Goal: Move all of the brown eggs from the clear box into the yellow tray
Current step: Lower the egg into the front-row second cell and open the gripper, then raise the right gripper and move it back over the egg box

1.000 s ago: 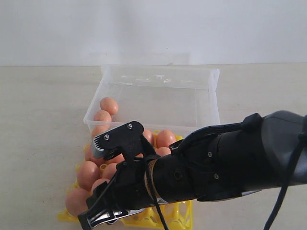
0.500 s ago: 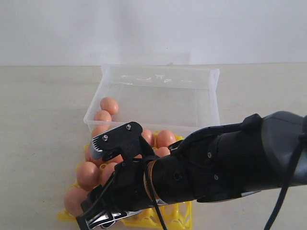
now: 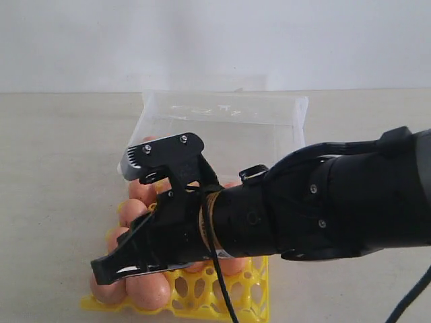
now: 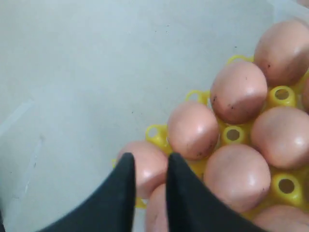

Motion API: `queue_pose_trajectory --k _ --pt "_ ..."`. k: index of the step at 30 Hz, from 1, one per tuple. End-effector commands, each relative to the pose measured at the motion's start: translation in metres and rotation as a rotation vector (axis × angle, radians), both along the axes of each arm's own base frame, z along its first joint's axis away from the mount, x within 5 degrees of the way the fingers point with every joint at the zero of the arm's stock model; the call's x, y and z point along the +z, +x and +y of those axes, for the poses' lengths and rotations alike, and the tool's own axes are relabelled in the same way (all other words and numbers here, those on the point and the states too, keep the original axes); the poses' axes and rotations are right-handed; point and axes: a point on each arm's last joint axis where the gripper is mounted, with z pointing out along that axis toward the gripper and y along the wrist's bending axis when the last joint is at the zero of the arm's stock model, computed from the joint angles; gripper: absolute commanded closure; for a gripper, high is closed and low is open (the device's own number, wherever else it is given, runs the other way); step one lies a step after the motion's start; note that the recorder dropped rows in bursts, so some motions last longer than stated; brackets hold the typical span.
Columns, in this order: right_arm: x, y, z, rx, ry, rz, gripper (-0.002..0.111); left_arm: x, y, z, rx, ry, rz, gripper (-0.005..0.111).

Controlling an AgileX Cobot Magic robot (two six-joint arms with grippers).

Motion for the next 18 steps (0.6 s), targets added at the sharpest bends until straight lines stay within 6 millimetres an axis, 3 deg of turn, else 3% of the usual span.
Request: queue_pose_trajectory --k 1,3,7,9,11,13,16,18 --pt "0.01 -0.011 -0.003 -0.053 -0.097 -0.052 0.109 0.0 0.0 0.0 -0.008 -0.002 -0.002 0.085" --pt "0.009 -0.018 -0.004 -0.058 -0.215 -0.124 0.109 0.0 0.0 0.0 -0.008 -0.002 -0.002 0.085" --pt "0.006 -0.03 -0.019 -0.194 -0.734 -0.34 0.109 0.0 0.0 0.0 -0.008 -0.002 -0.002 0.085" --pt "0.011 -0.035 -0.021 -0.198 -0.87 -0.386 0.109 0.0 0.0 0.0 -0.008 -0.002 -0.002 0.085" --pt "0.015 -0.041 -0.006 -0.083 -0.797 -0.323 0.109 0.0 0.0 0.0 -0.008 -0.002 -0.002 0.085" --pt "0.02 -0.042 0.012 -0.002 -0.597 -0.199 0.109 0.0 0.0 0.0 -0.008 -0.002 -0.002 0.085" --pt "0.02 -0.027 0.022 -0.045 -0.404 -0.046 0.109 0.0 0.0 0.0 -0.008 -0.002 -0.002 0.085" --pt "0.019 -0.014 0.02 -0.085 -0.37 0.0 0.109 0.0 0.0 0.0 -0.008 -0.002 -0.002 0.085"
